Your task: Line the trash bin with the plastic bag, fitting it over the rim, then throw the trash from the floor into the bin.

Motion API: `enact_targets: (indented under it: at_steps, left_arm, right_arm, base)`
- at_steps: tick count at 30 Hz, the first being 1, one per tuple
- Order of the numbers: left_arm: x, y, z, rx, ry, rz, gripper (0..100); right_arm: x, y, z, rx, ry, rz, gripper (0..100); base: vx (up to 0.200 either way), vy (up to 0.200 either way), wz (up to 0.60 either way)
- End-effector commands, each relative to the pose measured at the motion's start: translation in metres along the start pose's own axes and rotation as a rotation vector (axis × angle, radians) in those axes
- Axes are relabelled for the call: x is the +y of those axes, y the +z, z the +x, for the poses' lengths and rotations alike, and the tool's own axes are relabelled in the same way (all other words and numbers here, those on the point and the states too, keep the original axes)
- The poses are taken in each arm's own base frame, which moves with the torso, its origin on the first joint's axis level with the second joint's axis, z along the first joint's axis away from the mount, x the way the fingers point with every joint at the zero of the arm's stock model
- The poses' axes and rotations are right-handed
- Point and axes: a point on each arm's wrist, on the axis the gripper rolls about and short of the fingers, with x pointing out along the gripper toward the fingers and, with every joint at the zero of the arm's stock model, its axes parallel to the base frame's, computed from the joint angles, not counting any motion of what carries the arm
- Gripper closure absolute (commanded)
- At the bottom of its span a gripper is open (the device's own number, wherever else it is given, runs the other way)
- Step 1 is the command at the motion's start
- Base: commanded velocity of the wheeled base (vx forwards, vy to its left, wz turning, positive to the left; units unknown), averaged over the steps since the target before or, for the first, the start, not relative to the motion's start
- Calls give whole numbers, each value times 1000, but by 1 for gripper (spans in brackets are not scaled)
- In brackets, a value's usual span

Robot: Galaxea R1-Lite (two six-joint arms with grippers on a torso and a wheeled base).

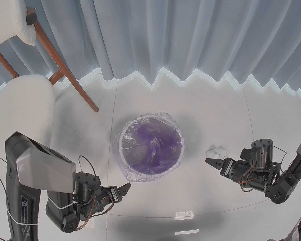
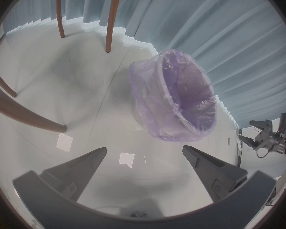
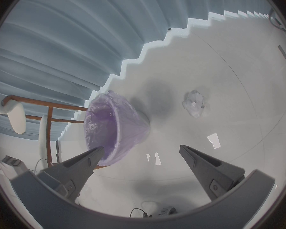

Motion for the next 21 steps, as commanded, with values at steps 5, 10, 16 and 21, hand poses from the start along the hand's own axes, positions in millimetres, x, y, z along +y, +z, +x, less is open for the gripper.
enact_targets:
  at_steps: [5,10,16,21]
  left_arm:
    - [9,-1,22,-22,32,-13,0]
    - [9,-1,35,-44,24,-11,0]
    - [13,0,57,-74,22,29,0]
    - [18,-2,74,-81,54,74,0]
  right_arm:
    - [1,-2,1,-5,8,3,0]
    - [1,-2,2,-8,7,1,0]
    - [1,-1,0,-20,2,3,0]
    - [2,0,-1,-32,-3,2,0]
  base:
    - [0,0,0]
    - [0,0,0]
    - [0,0,0]
    - [0,0,0]
